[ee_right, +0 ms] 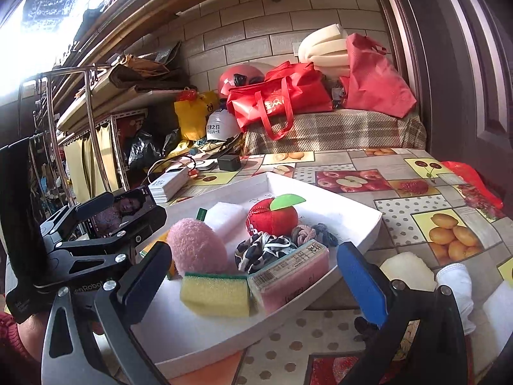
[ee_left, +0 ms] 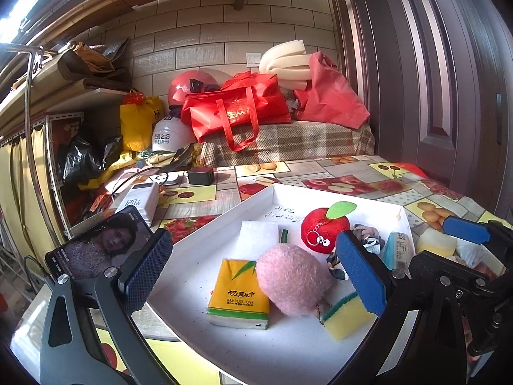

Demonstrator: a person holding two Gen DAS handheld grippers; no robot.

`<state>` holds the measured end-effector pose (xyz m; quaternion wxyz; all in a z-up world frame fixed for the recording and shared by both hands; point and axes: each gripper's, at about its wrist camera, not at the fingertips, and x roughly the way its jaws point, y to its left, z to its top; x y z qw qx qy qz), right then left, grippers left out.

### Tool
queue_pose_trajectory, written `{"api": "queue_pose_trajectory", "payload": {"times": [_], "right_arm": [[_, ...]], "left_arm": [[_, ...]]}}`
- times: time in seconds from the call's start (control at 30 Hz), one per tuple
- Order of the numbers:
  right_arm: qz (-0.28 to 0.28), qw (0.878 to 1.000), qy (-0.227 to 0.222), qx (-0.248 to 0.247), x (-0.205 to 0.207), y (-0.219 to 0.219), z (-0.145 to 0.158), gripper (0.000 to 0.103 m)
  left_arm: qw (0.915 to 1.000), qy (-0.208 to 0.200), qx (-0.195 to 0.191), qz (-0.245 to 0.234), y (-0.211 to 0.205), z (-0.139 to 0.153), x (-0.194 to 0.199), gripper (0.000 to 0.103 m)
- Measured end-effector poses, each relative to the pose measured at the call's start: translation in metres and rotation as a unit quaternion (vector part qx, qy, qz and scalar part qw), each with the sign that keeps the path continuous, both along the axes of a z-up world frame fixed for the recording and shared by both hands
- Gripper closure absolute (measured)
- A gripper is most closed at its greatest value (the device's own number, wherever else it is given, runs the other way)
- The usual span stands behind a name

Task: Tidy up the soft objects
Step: 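Withdraw both tools from the tray back toward the rope toy and foam sheet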

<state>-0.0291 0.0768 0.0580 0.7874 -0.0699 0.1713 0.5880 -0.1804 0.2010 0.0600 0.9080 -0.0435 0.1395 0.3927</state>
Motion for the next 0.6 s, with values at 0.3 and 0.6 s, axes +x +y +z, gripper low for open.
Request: {"api": "queue_pose_trajectory", "payload": {"times": [0.3, 0.6], "right_arm": [[-0.028, 0.998, -0.049, 0.017, -0.001, -0.034, 0.006, 0.000], [-0.201, 0.970, -0.045, 0.128, 0.051, -0.134, 0.027, 0.000]], "left_arm": [[0.9995, -0.002, -0.004, -0.032, -0.025, 0.001, 0.005, 0.000], [0.9977, -0.027, 0.014, -0.061, -0.042, 0.006, -0.002, 0.000]]}}
